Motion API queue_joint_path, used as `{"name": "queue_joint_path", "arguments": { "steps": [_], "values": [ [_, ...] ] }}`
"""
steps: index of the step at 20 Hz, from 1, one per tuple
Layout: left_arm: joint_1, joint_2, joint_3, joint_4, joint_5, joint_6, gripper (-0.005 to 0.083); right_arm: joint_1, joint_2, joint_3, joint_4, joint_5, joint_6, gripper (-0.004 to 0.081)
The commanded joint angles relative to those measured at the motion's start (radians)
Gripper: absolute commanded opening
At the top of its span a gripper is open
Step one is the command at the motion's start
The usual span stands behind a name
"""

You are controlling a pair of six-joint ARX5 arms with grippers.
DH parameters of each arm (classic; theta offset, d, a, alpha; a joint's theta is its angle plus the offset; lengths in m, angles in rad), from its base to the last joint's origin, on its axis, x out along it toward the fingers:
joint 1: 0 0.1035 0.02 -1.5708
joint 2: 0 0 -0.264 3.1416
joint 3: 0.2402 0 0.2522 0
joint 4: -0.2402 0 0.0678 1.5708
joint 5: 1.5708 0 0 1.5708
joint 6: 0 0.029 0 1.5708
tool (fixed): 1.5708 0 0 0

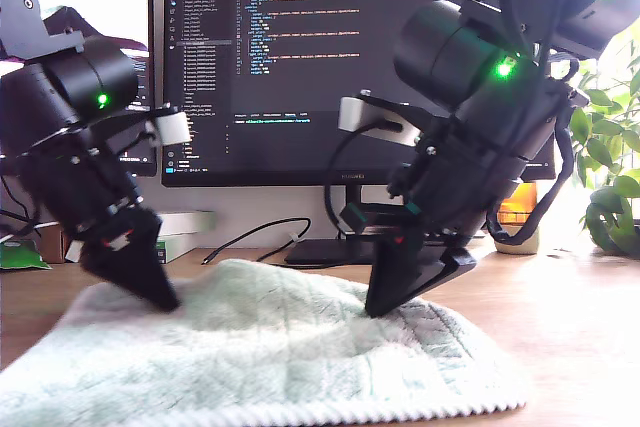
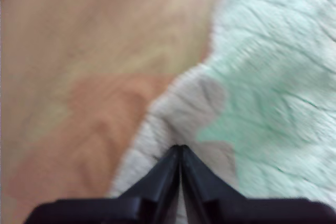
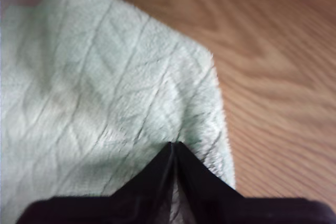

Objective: Fold the tea towel to a neat square and place it to the right

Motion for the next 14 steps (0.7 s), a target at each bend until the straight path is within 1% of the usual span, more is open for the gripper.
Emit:
{"name": "queue_joint_path", "arguments": {
  "steps": [1, 4, 7, 10, 12, 14],
  "values": [
    [0.003, 0.025, -0.021, 0.035, 0.001, 0.006, -0.0019, 0.013, 0.042, 0.001, 0.009, 0.021, 0.048, -0.0013],
    [0.0, 0.035, -0.021, 0.051, 0.0, 0.006, -0.0019, 0.033, 0.089, 0.001, 0.069, 0.048, 0.088, -0.0013],
    [0.005, 0.027, -0.021, 0.062, -0.005, 0.005, -0.0019, 0.036, 0.116, 0.002, 0.131, 0.075, 0.119, -0.0013],
    [0.006, -0.011, -0.02, 0.056, -0.01, 0.003, -0.0019, 0.032, 0.111, 0.002, 0.132, 0.084, 0.122, -0.0012],
    [0.006, -0.067, -0.02, 0.055, -0.01, 0.002, -0.0019, 0.028, 0.105, 0.004, 0.126, 0.084, 0.118, -0.0012],
    [0.006, -0.119, -0.02, 0.028, -0.011, -0.003, -0.0019, 0.027, 0.095, 0.028, 0.053, 0.081, 0.097, -0.0012]
  ]
}}
